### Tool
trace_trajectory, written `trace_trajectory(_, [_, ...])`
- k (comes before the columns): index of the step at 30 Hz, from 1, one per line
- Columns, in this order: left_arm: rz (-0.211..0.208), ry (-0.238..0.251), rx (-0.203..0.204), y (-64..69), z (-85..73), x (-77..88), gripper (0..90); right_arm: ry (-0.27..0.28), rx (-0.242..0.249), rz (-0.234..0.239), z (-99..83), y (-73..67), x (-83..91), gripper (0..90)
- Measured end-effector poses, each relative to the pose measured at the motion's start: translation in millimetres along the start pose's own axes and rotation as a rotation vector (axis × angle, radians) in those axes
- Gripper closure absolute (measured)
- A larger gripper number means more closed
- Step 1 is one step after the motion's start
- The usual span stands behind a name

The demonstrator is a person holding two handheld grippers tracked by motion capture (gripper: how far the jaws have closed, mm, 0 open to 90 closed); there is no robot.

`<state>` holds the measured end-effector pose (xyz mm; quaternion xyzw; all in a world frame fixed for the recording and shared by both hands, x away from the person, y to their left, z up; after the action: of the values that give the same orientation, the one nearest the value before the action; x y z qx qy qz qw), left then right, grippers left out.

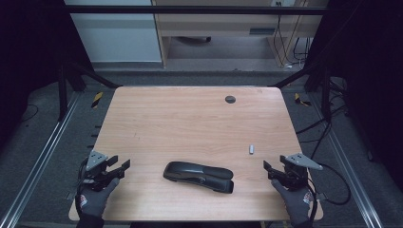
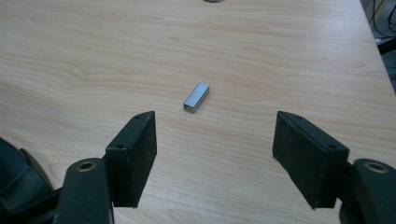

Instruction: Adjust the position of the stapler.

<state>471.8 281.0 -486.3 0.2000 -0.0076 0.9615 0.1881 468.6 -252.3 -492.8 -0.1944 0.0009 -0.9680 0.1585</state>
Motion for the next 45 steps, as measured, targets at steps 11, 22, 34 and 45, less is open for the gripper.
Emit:
trace_trajectory(11, [-0.054,0.001,-0.049,15.8,6.9,0.9,39.2,-0.065,0.019,0.09,-3.7,-13.9,-3.0,42.8])
trace_trajectory(22, [-0.091,0.023,-0.113,37.9,22.1,-0.4,39.4,-0.032,0.015,0.116,-4.0,-26.5,-0.8,48.0])
trace_trajectory(34, [-0.141,0.022,-0.192,67.4,30.8,-6.9,39.9,-0.035,0.031,0.158,-8.5,-41.3,0.2,51.2])
trace_trajectory(45, [-0.192,0.019,-0.252,95.5,41.4,-12.0,38.7,-0.04,0.045,0.18,-11.8,-49.8,0.6,53.0])
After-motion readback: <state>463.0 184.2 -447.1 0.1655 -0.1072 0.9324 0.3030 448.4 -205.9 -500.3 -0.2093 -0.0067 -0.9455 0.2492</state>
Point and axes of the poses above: each handheld gripper's, and its own axes: x roughly backward along the jaws, z roughly out of its top, y roughly to its right, the point moved 6 cm from there along -x, roughly forward along the jaws, and after that the axes turned 9 degrees about y, right-handed, at the moved point
